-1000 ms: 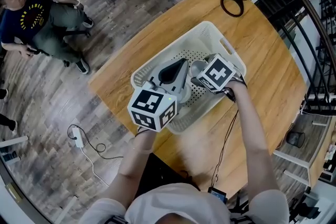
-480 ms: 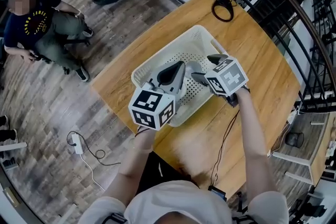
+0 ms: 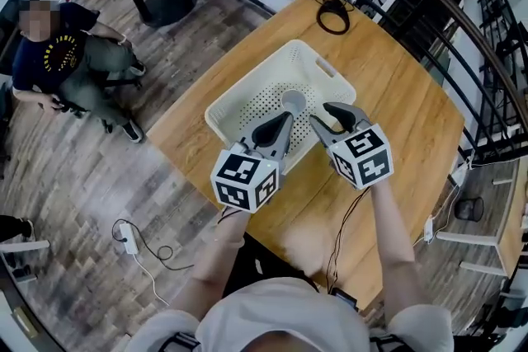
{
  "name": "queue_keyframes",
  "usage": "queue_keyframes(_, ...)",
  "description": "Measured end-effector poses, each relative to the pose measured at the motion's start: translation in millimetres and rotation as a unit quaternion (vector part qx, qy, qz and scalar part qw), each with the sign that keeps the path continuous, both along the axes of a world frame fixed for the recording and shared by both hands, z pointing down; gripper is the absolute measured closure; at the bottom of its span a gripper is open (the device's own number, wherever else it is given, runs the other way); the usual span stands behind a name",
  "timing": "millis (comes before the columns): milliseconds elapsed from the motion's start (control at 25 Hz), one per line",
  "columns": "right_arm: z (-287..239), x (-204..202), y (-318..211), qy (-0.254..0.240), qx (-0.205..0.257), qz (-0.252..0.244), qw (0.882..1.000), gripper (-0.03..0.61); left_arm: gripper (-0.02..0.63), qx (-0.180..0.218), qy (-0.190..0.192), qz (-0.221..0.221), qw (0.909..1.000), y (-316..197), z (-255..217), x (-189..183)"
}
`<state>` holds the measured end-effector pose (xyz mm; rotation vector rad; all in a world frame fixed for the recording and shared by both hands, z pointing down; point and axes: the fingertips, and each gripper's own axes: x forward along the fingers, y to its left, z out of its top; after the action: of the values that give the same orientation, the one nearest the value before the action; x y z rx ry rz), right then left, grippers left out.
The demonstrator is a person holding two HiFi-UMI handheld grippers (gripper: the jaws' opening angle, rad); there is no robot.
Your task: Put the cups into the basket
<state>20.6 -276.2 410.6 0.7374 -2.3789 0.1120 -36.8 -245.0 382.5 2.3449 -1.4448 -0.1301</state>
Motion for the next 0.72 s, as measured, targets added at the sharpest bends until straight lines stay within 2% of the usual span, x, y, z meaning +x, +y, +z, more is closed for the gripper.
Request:
queue_keyframes(40,-2.3,5.0,3.0,-0.012,0.011,0.017,1.0,0.443,0.606,0.0,-0.002,0.004,1.0,4.0,0.7,3.9)
queue_keyframes(160,-9.3,13.9,18.8,-0.057,0.022,0.049,0.997,0.452,0.606,0.002,-0.006,0.014,0.9999,16.7,0.6,15.1)
queue_keyframes(280,-27.0,25.5,33.7,-0.113,0.046,0.087,0.989,0.505,0.606,0.009,-0.008,0.024,0.9996,28.7,-3.8,27.9)
queue_keyframes(360,-38.5,36.6,42.2,-0.143,0.068,0.114,0.981,0.542,0.606,0.014,-0.01,0.031,0.9994,36.0,-7.1,36.6)
queue_keyframes(480,-50.4,51.8,58.8,-0.185,0.087,0.144,0.968,0.561,0.606,0.019,-0.007,0.037,0.9991,48.1,-11.4,48.9)
queue_keyframes(720,-62.2,79.3,92.1,-0.258,0.116,0.201,0.938,0.566,0.606,0.029,-0.01,0.056,0.998,71.7,-15.3,71.2)
